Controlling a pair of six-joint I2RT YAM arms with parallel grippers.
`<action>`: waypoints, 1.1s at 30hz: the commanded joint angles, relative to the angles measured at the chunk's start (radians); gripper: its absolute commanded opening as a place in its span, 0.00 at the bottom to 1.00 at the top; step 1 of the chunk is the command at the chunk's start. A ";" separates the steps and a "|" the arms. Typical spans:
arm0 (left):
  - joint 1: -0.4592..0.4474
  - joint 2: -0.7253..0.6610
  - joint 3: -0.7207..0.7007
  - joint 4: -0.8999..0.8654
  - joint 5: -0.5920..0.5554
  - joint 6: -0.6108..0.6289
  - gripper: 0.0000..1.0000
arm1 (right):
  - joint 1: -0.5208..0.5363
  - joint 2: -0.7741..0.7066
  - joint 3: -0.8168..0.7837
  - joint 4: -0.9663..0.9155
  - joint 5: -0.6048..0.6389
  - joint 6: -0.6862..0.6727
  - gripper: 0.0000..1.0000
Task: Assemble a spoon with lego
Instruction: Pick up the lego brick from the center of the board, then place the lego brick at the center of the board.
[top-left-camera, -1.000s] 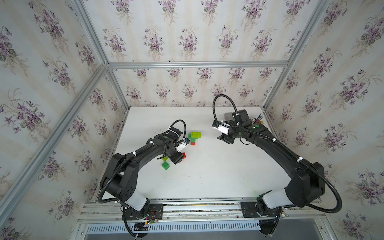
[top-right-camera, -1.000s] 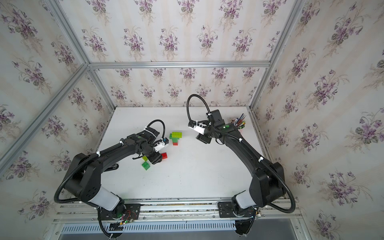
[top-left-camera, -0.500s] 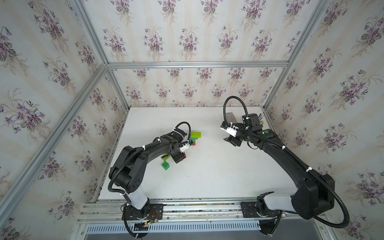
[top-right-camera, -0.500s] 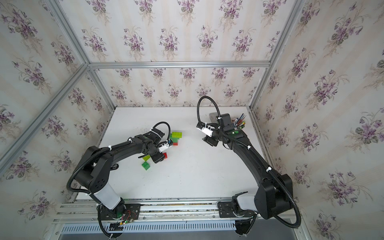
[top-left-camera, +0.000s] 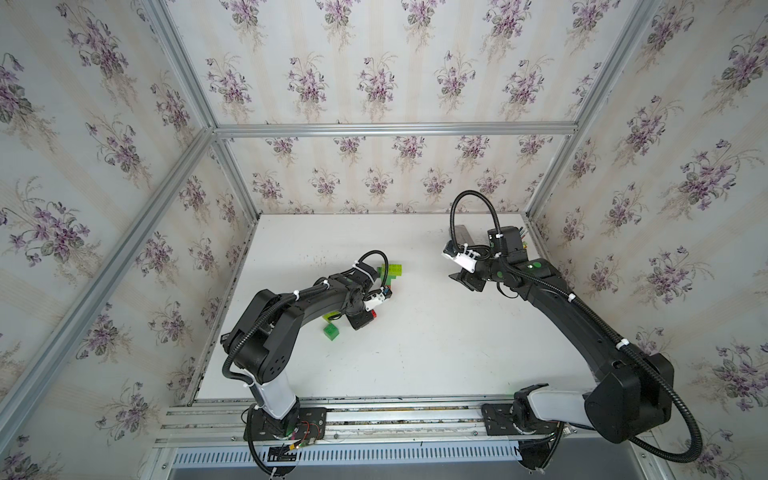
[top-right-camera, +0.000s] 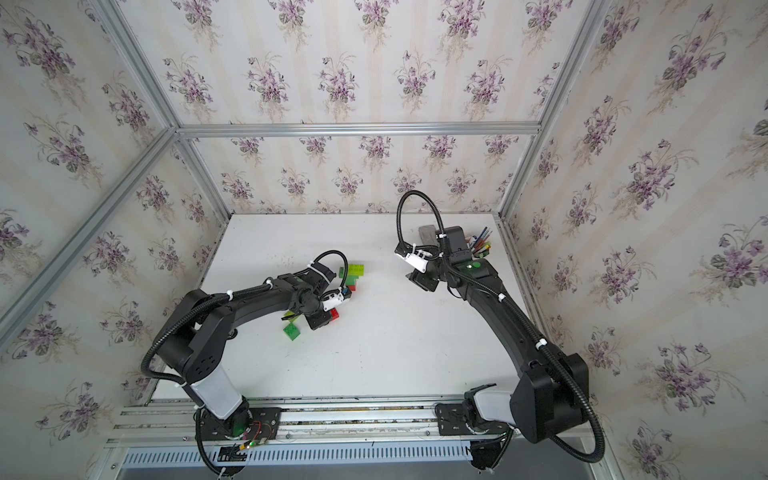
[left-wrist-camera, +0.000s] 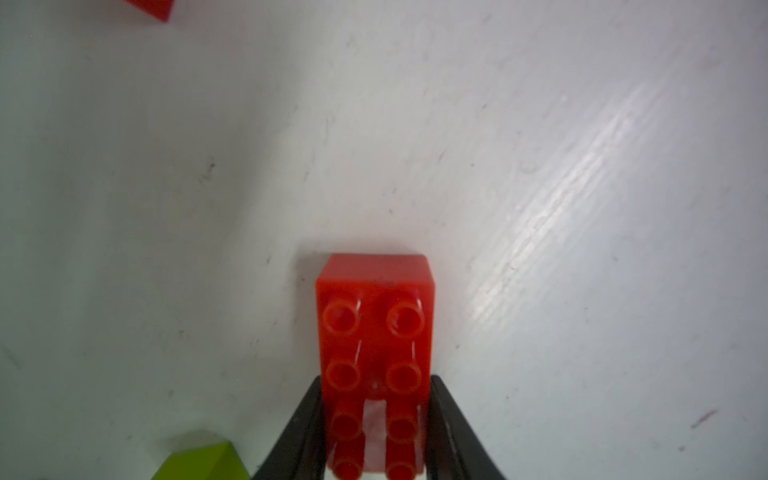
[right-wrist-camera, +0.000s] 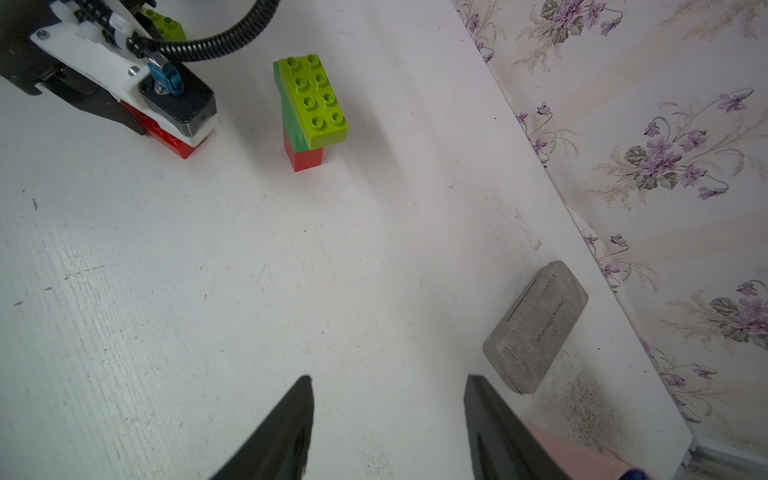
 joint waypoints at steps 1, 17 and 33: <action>-0.011 -0.019 -0.014 -0.004 -0.007 -0.012 0.31 | -0.002 -0.010 -0.002 0.010 -0.023 -0.005 0.61; -0.278 -0.018 0.038 -0.008 0.022 -0.041 0.25 | -0.002 -0.084 -0.214 0.099 -0.100 -0.047 0.60; -0.309 0.081 0.121 -0.031 -0.007 -0.034 0.42 | -0.002 -0.067 -0.204 0.073 -0.098 -0.067 0.59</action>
